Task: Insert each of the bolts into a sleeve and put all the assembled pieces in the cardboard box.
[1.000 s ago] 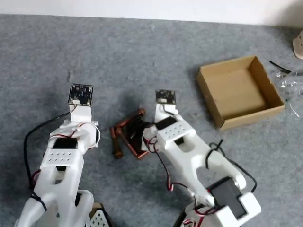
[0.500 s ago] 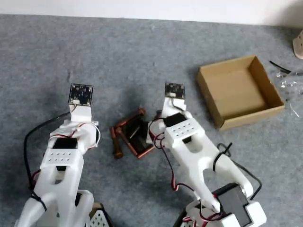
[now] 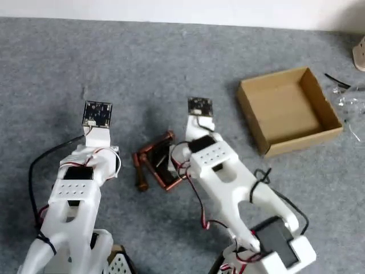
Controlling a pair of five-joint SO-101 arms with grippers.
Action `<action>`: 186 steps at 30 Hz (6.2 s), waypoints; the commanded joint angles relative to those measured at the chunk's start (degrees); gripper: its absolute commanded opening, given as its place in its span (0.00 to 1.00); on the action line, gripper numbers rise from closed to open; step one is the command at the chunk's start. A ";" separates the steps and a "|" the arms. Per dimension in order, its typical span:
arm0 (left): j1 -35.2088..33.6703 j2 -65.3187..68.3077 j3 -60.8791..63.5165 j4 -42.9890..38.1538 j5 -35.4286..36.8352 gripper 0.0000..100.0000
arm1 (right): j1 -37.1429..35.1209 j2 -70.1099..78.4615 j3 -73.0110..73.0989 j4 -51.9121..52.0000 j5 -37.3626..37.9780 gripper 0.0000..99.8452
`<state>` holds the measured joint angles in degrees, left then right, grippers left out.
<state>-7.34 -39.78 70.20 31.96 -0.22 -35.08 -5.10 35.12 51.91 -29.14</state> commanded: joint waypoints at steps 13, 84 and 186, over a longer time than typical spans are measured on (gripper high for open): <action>-0.40 0.04 -1.10 -1.32 0.35 0.06 | 3.56 8.75 -4.35 0.57 -1.67 0.14; 12.44 23.69 -18.59 6.42 27.25 0.06 | 17.71 -62.81 48.84 -28.70 16.26 0.00; 21.41 31.87 -30.02 23.56 47.82 0.15 | 17.63 -62.73 49.10 -30.29 16.26 0.00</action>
<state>13.32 -9.36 41.54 56.22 47.16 -18.02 -66.46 84.44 23.69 -13.85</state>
